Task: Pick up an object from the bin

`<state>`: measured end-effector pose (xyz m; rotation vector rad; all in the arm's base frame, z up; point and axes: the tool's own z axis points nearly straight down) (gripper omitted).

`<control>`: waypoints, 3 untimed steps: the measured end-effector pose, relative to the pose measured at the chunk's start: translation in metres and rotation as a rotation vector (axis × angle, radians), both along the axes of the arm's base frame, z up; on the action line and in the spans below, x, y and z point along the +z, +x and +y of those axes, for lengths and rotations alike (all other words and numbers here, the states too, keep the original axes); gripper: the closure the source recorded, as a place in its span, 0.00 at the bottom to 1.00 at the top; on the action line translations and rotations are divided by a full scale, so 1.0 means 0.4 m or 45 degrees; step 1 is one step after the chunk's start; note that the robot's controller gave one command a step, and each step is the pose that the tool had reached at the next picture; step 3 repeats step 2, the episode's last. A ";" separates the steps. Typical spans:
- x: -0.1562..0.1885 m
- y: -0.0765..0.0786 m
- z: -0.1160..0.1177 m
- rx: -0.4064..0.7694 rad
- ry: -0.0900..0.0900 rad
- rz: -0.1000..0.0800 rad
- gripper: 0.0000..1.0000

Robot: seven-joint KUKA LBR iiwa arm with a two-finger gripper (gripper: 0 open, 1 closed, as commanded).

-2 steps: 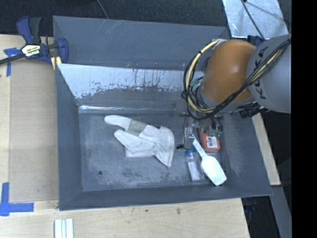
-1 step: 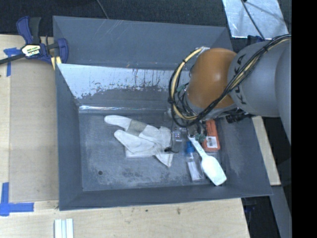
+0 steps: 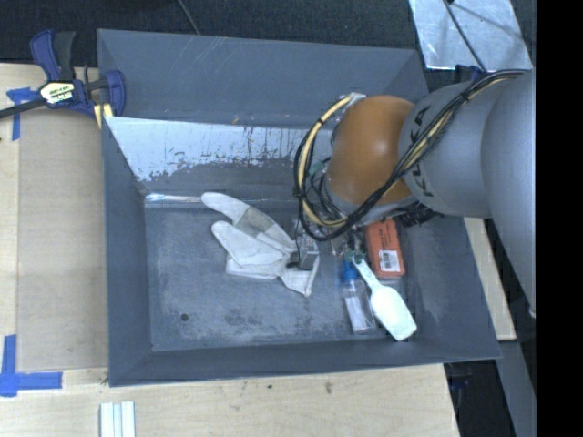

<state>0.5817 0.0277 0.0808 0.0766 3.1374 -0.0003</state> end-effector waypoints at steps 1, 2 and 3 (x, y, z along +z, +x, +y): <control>0.000 0.000 0.000 0.000 0.000 0.000 1.00; 0.336 -0.087 0.014 0.034 -0.001 0.001 1.00; 0.336 -0.087 0.014 0.034 -0.001 0.001 1.00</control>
Offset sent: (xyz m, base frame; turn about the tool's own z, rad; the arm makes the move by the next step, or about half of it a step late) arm -0.0356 0.0066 0.1342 -0.0278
